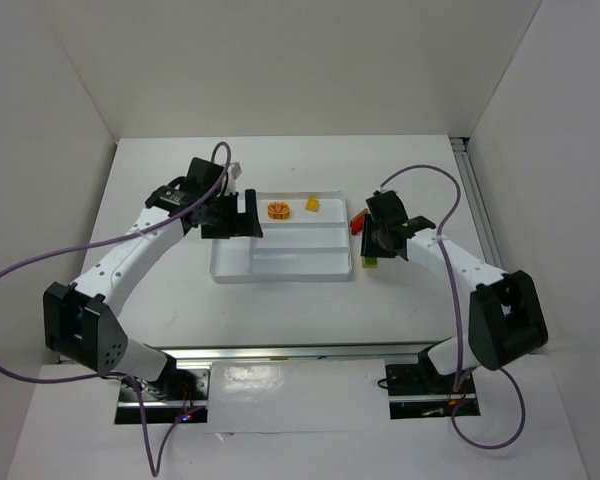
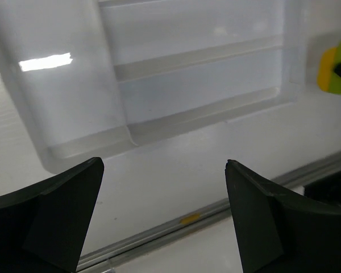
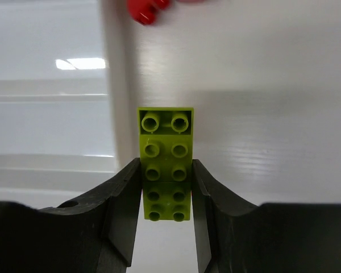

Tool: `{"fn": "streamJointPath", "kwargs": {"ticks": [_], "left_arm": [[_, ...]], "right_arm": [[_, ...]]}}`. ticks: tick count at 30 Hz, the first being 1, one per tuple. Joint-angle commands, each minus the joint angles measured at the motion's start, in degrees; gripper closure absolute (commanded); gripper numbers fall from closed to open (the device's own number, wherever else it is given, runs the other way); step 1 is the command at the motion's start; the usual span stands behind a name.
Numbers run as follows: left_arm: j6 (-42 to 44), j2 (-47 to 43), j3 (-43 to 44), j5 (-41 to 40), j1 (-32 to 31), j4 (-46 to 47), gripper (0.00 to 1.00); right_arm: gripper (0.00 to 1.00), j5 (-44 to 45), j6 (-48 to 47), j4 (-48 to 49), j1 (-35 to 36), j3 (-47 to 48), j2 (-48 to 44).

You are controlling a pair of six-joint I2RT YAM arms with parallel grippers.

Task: Sort the legos into containers by color

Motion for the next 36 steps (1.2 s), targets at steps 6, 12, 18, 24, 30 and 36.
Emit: {"fn": "streamJointPath", "kwargs": {"ticks": [6,12,18,24,30,36], "left_arm": [[2.99,-7.94,1.33,38.64,0.03,16.75,0.00],[0.44,-3.66,4.03,52.36,0.03,26.61,0.00],[-0.88,-2.32,3.61,57.38,-0.50,34.61,0.00],[1.58,-1.70,1.95,58.61,-0.50,34.08,0.00],[1.06,-0.56,3.17,59.05,-2.16,36.36,0.00],[1.58,-0.04,2.75,60.63,-2.69,36.89,0.00]], "right_arm": [[0.80,-36.22,-3.48,10.55,-3.56,6.28,-17.82],[0.80,-53.71,1.80,20.84,-4.27,6.90,-18.88],[0.80,-63.05,9.52,30.05,-4.27,6.99,-17.83],[0.80,-66.13,15.42,36.67,-4.27,6.99,-17.83],[0.80,-67.37,17.36,39.30,-3.65,7.51,-17.30],[0.80,-67.37,17.88,41.06,-1.63,7.51,-16.17]]}}
